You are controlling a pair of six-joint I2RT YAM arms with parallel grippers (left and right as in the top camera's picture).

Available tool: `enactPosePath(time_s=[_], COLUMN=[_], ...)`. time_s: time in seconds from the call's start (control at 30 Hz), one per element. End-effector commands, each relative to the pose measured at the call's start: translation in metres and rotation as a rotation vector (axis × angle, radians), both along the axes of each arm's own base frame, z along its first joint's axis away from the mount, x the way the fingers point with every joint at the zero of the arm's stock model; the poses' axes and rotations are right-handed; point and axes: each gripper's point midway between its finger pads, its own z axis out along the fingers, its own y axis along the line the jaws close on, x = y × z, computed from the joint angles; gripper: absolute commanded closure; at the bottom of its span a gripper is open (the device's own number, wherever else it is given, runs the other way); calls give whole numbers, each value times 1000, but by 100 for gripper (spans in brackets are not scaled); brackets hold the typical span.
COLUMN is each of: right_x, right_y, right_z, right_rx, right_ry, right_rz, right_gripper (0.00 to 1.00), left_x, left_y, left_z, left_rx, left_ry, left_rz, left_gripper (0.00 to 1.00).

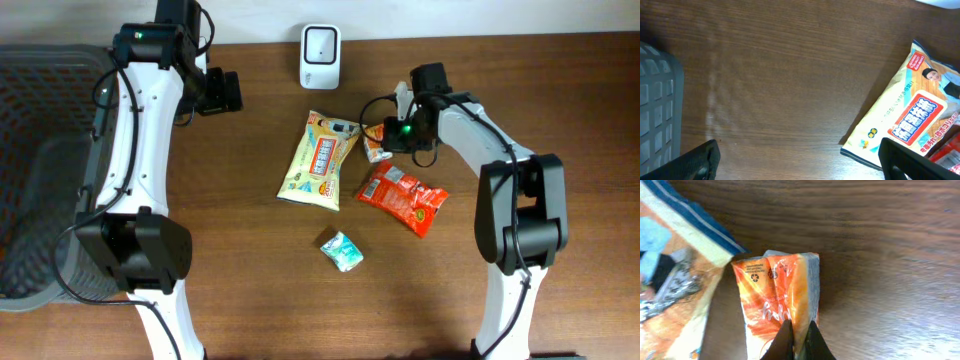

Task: Scan the item barcode
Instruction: 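Hold the orange tissue pack under the barcode scanner, then carry the orange tissue pack off the table to the right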

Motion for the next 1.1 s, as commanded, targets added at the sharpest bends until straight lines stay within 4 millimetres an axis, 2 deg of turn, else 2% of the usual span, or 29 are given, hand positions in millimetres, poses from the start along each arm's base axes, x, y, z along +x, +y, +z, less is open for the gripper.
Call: enactPosePath(time_s=[0.0, 0.03, 0.17, 0.2, 0.27, 0.3, 0.33, 0.37, 0.43, 0.5, 0.6, 0.7, 0.8, 0.87, 0.9, 0.93, 0.97, 1.0, 1.03, 1.07], right_x=[13, 23, 69, 81, 111, 120, 138, 149, 163, 178, 182, 175, 174, 180, 184, 189, 191, 192, 190, 185], right_y=[12, 11, -36, -36, -3, 8, 25, 34, 55, 85, 109, 136, 137, 120, 104, 77, 57, 2, -38, -83], right_z=[23, 46, 129, 142, 164, 168, 173, 172, 167, 158, 133, 132, 132, 145, 160, 184, 200, 225, 231, 228], right_rx=[63, 32, -420, -483, -524, -534, -560, -560, -534, -586, -686, -704, -722, -736, -749, -734, -704, -623, -588, -556], right_ry=[-19, -72, -346, -428, -631, -693, -804, -859, -950, -1090, -1160, -1217, -1218, -1199, -1192, -1187, -1182, -1127, -1067, -984], right_rz=[-11, -14, -176, -188, -57, -16, 45, 60, 88, 205, 363, 493, 507, 351, 245, 104, 8, -179, -278, -371], right_gripper=[96, 96, 96, 96, 96, 96, 96, 96, 96, 96, 96, 96, 96, 96, 96, 96, 96, 96, 96, 96], left_x=[0, 0, 0, 0, 0, 0, 0, 0, 0, 0, 0, 0, 0, 0, 0, 0, 0, 0, 0, 0], left_y=[1, 1, 1, 1, 1, 1, 1, 1, 1, 1, 1, 1, 1, 1, 1, 1, 1, 1, 1, 1], left_z=[8, 8, 8, 8, 8, 8, 8, 8, 8, 8, 8, 8, 8, 8, 8, 8, 8, 8, 8, 8], left_rx=[2, 2, 2, 2, 2, 2, 2, 2, 2, 2, 2, 2, 2, 2, 2, 2, 2, 2, 2, 2], left_ry=[-20, -20, -20, -20, -20, -20, -20, -20, -20, -20, -20, -20, -20, -20, -20, -20, -20, -20, -20, -20], left_rz=[12, 12, 12, 12, 12, 12, 12, 12, 12, 12, 12, 12, 12, 12, 12, 12, 12, 12, 12, 12], left_gripper=[1, 1, 1, 1, 1, 1, 1, 1, 1, 1, 1, 1, 1, 1, 1, 1, 1, 1, 1, 1])
